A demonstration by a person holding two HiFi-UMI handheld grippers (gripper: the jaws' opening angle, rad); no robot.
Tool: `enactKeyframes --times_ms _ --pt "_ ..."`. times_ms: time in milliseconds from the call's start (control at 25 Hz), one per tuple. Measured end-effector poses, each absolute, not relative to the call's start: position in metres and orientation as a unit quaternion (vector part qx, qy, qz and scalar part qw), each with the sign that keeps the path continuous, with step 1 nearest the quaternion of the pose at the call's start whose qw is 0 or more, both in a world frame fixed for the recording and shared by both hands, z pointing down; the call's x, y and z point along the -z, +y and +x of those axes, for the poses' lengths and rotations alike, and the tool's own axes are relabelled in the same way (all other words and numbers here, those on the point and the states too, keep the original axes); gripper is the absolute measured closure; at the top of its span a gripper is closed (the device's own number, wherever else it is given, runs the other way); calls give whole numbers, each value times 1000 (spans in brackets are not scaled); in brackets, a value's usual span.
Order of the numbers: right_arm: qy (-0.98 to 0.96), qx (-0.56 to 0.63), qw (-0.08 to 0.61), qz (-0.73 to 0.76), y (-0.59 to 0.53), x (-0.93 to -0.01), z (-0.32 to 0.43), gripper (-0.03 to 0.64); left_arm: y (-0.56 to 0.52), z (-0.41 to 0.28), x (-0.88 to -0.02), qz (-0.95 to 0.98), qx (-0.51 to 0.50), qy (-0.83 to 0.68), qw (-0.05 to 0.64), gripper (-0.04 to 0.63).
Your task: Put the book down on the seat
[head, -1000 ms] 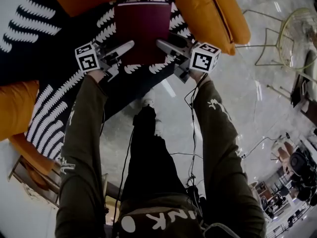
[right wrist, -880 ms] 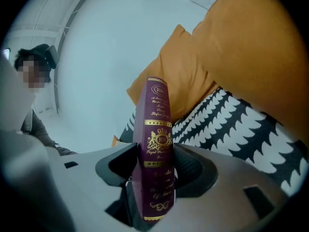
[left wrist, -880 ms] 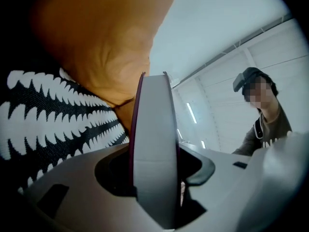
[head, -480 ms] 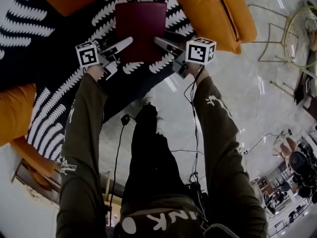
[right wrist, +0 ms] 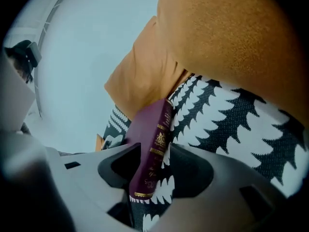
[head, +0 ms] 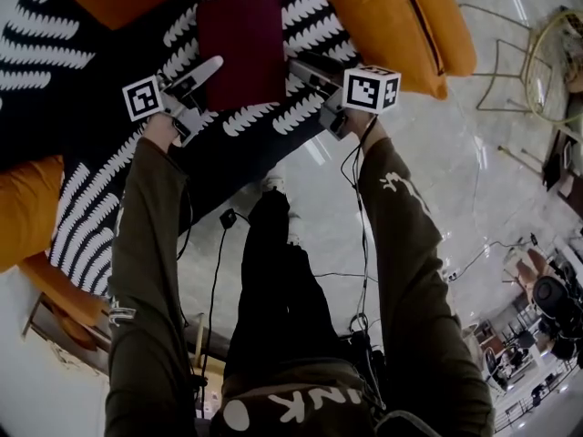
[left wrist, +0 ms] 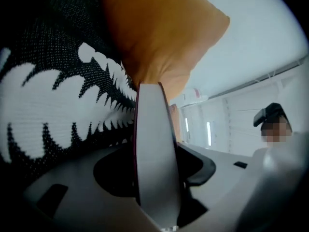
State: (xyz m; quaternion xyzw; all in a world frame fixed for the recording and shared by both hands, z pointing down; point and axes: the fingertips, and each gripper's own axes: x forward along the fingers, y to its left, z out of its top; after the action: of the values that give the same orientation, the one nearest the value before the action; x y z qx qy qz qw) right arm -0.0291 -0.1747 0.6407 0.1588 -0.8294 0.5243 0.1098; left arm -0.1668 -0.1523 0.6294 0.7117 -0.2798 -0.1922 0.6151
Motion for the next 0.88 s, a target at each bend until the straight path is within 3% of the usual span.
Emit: enactKeyframes --times_ms 200,400,640,800,880 --pt "-839 -510 106 156 -175 -630 -40 422 -140 -163 -625 721 50 -280 632 364" --pt "-849 -490 117 157 -177 -621 -47 425 -139 -181 -609 723 41 -288 627 360" --pt "-886 -438 113 104 -159 -573 -91 440 -134 -170 -618 722 -53 -300 621 359" --pt "-886 -425 175 58 -129 -580 -136 443 -134 -164 -611 740 -89 -299 596 354" --pt "-881 -432 180 69 -129 -589 -137 481 -129 -165 -609 743 -103 -286 597 337"
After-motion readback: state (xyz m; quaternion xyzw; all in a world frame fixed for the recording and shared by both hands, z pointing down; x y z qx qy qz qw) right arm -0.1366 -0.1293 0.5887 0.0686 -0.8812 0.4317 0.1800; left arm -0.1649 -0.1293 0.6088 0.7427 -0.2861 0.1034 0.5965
